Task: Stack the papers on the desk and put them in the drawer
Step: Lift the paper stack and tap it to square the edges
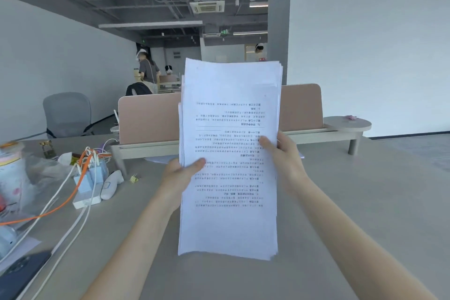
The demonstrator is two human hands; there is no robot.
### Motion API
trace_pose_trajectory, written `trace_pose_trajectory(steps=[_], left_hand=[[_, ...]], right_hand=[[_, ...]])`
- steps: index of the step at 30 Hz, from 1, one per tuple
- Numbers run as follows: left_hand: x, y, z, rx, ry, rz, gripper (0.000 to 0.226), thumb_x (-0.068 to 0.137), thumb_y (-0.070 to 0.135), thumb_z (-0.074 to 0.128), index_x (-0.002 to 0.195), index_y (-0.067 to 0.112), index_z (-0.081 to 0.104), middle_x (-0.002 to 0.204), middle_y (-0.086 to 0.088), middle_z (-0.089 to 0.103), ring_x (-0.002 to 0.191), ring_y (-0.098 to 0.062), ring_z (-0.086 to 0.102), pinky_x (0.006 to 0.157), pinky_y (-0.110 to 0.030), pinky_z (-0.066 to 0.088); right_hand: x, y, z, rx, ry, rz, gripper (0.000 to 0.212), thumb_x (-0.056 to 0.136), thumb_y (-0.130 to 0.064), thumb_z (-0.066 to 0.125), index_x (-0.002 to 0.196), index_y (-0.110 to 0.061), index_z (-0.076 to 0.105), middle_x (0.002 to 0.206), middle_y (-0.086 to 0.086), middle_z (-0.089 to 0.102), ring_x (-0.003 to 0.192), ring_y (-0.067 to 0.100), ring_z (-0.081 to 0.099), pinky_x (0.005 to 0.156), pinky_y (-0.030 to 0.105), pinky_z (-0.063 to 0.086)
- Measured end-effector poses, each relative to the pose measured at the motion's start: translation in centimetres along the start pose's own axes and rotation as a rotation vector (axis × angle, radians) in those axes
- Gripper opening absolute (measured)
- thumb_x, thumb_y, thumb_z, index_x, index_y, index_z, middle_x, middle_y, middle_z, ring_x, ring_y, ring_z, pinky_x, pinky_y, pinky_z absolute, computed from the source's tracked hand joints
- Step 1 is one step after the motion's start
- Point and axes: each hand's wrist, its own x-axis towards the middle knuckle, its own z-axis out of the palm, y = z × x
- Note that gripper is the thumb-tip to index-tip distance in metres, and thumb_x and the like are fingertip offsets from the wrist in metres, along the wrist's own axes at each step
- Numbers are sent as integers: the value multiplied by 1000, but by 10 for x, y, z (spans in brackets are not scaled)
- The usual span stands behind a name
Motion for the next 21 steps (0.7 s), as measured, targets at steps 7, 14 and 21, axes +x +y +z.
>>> trace_pose_trajectory(steps=[7,14,21], left_hand=[[-10,40,15,-38,112,195,12,89,20,72,100,24,72,97,7,78,87,-13,75,74,-33,58],[-19,21,21,-59,106,160,9,89,16,71,92,24,73,89,10,79,81,-10,76,69,-30,57],[-21,3,22,-93,56,54,13,86,18,75,99,19,74,94,5,81,86,-14,77,76,-34,58]], right_hand=[[-6,-45,8,-112,-10,-133,24,100,-20,52,122,-11,57,123,2,70,113,20,68,99,47,53],[-16,-26,2,-106,27,-85,20,100,-17,51,118,-10,55,118,4,71,112,23,67,101,51,51],[-13,-9,-6,-93,-13,-59,20,98,-23,58,116,-15,56,119,3,71,112,23,68,96,48,55]])
